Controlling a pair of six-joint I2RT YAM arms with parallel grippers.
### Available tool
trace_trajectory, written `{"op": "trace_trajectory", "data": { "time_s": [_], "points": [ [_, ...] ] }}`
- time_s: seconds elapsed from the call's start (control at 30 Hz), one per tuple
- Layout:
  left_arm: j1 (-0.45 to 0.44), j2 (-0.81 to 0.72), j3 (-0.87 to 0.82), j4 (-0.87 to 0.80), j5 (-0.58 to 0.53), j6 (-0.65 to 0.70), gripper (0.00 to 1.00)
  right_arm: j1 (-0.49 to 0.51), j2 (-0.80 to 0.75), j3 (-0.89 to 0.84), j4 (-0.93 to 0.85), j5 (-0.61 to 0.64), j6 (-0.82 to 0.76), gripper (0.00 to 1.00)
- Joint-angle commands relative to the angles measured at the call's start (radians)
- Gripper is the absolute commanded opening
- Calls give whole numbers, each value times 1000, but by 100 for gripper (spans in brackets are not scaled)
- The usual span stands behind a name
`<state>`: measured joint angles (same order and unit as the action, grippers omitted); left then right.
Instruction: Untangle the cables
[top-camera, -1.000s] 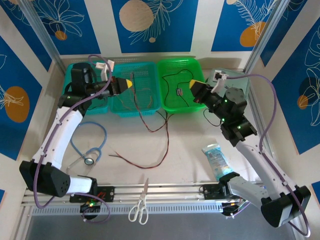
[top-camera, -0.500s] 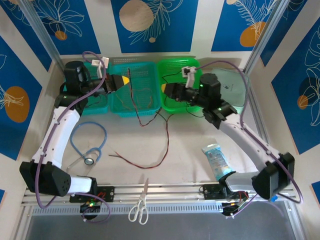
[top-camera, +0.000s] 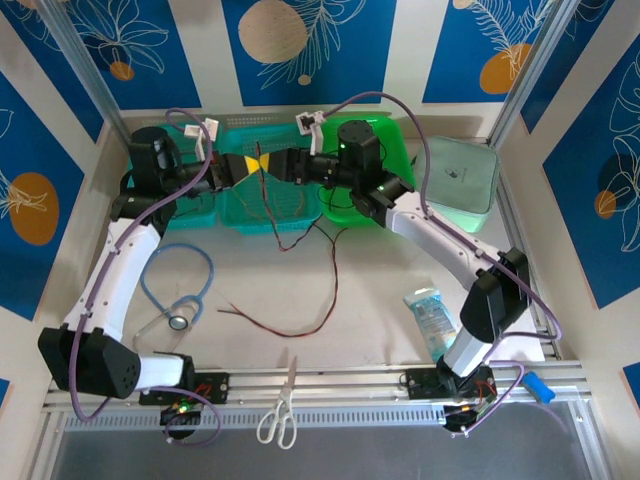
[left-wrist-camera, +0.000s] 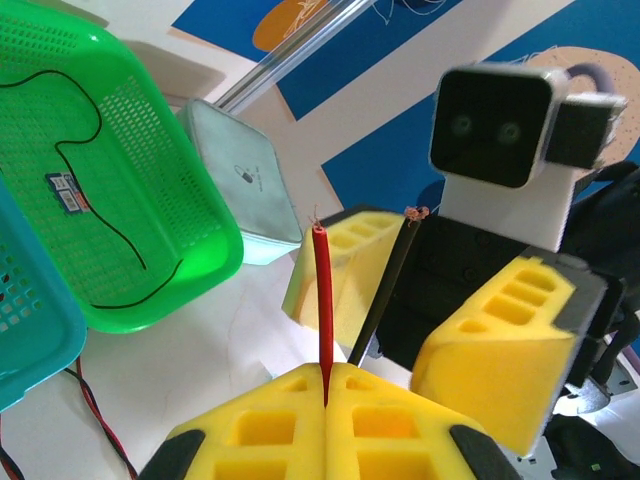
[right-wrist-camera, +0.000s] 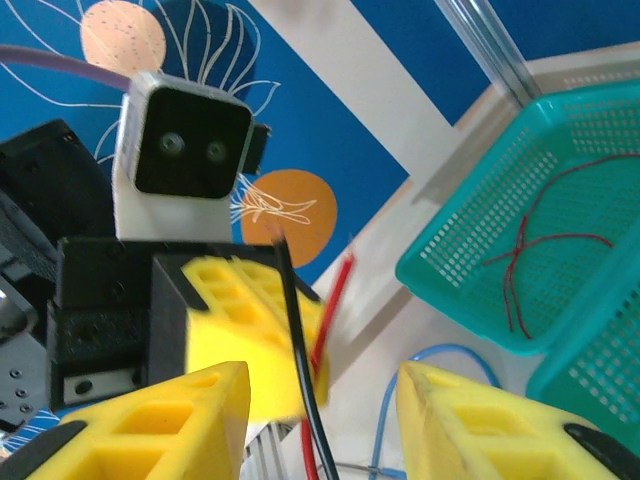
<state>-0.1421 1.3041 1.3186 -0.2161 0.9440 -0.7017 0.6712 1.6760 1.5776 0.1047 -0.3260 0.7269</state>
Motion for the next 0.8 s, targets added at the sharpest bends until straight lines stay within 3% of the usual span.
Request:
{"op": "trace_trajectory", "data": {
  "time_s": [0.0,0.23,0.47,0.77],
  "points": [
    [-7,-25,-15,27,33,1,0,9,35,75,13,-34,11,43],
    [-7,-26,-18,27,36,2,0,15,74,117,-15,-12,14,35],
    [-7,-28,-22,25,33,3,0,14,70,113,-21,-1,15,0],
    [20,-18,50,-108,-25,92,0,-56,-130,-57,-32,157,-40,0]
  ]
}}
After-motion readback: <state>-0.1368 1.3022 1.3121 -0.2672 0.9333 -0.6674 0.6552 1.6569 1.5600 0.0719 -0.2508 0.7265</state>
